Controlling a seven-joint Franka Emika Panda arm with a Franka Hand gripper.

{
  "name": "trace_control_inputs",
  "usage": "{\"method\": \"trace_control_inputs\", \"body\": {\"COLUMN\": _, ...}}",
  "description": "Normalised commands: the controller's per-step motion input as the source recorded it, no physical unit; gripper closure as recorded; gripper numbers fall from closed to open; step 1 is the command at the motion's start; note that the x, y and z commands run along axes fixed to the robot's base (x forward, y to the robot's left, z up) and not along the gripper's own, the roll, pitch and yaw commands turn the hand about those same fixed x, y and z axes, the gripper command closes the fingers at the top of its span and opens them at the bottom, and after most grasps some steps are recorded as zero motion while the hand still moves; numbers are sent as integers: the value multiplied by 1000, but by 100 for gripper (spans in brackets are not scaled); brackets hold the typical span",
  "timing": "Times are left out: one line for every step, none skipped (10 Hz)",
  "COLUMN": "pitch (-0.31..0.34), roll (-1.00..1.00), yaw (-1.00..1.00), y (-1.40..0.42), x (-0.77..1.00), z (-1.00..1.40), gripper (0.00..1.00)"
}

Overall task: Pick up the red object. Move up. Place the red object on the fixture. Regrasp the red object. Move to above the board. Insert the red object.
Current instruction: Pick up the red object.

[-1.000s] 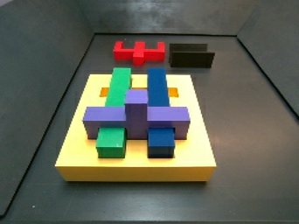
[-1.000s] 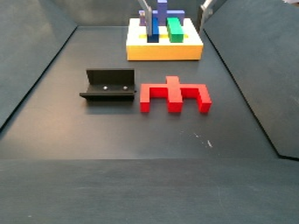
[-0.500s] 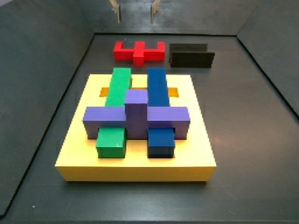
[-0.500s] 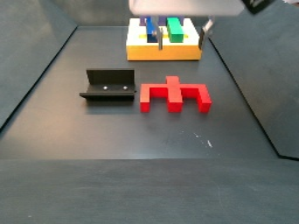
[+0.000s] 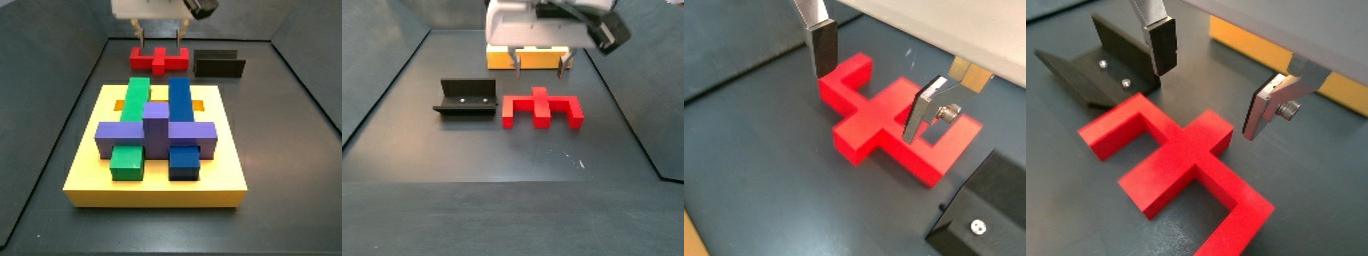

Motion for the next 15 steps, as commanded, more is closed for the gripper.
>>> {"method": "trace_control_inputs", "body": {"pitch": -1, "roll": 26, "yaw": 3, "y": 0, "x": 0, "z": -829, "gripper": 0}}
{"method": "trace_control_inputs", "body": {"pitch": -17, "roll": 0, "yaw": 0, "y": 0, "x": 0, "z": -717, "gripper": 0}}
{"method": "trace_control_inputs", "body": {"pitch": -10, "roll": 0, "yaw": 0, "y": 0, "x": 0, "z": -649, "gripper": 0}}
{"method": "trace_control_inputs", "body": {"pitch": -23, "roll": 0, "yaw": 0, "y": 0, "x": 0, "z": -600, "gripper": 0}}
{"method": "trace_control_inputs", "body": {"pitch": -7, "roll": 0, "yaw": 0, "y": 0, "x": -89, "z": -309, "gripper": 0}}
{"method": "trace_control_inputs", "body": {"pitch": 0, "roll": 0, "yaw": 0, "y": 0, "x": -71, "z": -120, "gripper": 0}}
{"method": "trace_control_inputs", "body": {"pitch": 0, "roll": 0, "yaw": 0, "y": 0, "x": -66, "z": -69, "gripper": 0}}
{"method": "trace_control_inputs", "body": {"pitch": 0, "roll": 0, "yaw": -63, "y": 0, "x": 0, "z": 0, "gripper": 0}}
{"method": "trace_control_inputs", "body": {"pitch": 0, "roll": 0, "yaw": -94, "y": 0, "x": 0, "z": 94, "gripper": 0}}
{"method": "trace_control_inputs", "body": {"pitch": 0, "roll": -33, "yaw": -63, "y": 0, "x": 0, "z": 114, "gripper": 0}}
{"method": "trace_control_inputs", "body": {"pitch": 0, "roll": 0, "yaw": -23, "y": 0, "x": 0, "z": 120, "gripper": 0}}
{"method": "trace_control_inputs", "body": {"pitch": 0, "roll": -29, "yaw": -3, "y": 0, "x": 0, "z": 109, "gripper": 0}}
{"method": "trace_control_inputs", "body": {"pitch": 0, "roll": -14, "yaw": 0, "y": -6, "x": 0, "z": 66, "gripper": 0}}
{"method": "trace_control_inputs", "body": {"pitch": 0, "roll": 0, "yaw": 0, "y": 0, "x": 0, "z": 0, "gripper": 0}}
{"method": "trace_control_inputs", "body": {"pitch": 0, "roll": 0, "yaw": 0, "y": 0, "x": 0, "z": 0, "gripper": 100}}
